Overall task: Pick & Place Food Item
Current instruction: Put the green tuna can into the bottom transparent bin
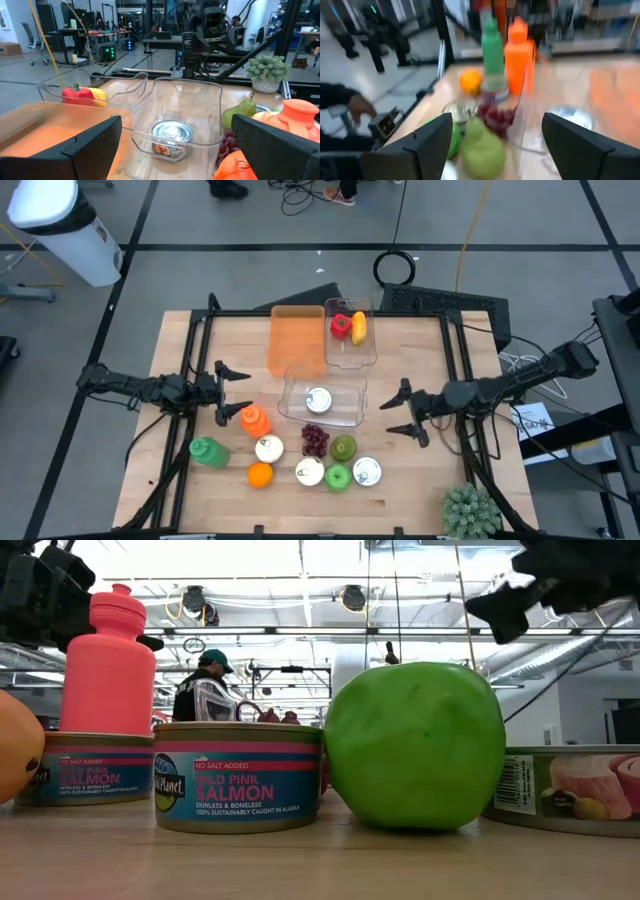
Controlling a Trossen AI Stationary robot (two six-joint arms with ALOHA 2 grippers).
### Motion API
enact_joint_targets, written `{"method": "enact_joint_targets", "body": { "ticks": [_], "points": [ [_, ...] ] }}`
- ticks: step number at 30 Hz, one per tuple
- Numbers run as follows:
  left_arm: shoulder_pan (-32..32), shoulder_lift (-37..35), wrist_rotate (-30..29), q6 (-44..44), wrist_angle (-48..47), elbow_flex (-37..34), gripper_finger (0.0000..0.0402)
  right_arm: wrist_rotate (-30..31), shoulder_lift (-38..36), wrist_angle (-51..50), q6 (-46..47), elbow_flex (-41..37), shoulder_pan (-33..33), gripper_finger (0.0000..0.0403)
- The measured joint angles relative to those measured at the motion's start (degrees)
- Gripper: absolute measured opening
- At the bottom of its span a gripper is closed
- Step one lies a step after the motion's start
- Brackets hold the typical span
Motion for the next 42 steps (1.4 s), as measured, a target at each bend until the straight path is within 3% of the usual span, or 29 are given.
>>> {"method": "enact_joint_targets", "body": {
  "ticks": [5, 10, 15, 22, 29, 36, 42],
  "points": [
    [0.0, 0.0, 0.0, 0.0, 0.0, 0.0, 0.0392, 5.6, 14.8, -21.7, 13.0, 13.4, 5.6, 0.0288],
    [0.0, 0.0, 0.0, 0.0, 0.0, 0.0, 0.0392, 5.3, 30.2, -23.4, 28.1, 18.8, 11.9, 0.0288],
    [0.0, 0.0, 0.0, 0.0, 0.0, 0.0, 0.0392, 6.4, 39.0, -27.0, 32.8, 24.7, 13.7, 0.0288],
    [0.0, 0.0, 0.0, 0.0, 0.0, 0.0, 0.0392, 14.5, 41.5, -40.4, 42.9, 29.7, 12.9, 0.0288],
    [0.0, 0.0, 0.0, 0.0, 0.0, 0.0, 0.0392, 14.6, 41.5, -38.1, 50.2, 29.7, 17.1, 0.0288],
    [0.0, 0.0, 0.0, 0.0, 0.0, 0.0, 0.0392, 21.8, 41.5, -38.9, 51.0, 29.7, 20.1, 0.0288],
    [0.0, 0.0, 0.0, 0.0, 0.0, 0.0, 0.0392, 21.9, 42.8, -38.4, 54.3, 29.7, 21.6, 0.0288]
  ]
}}
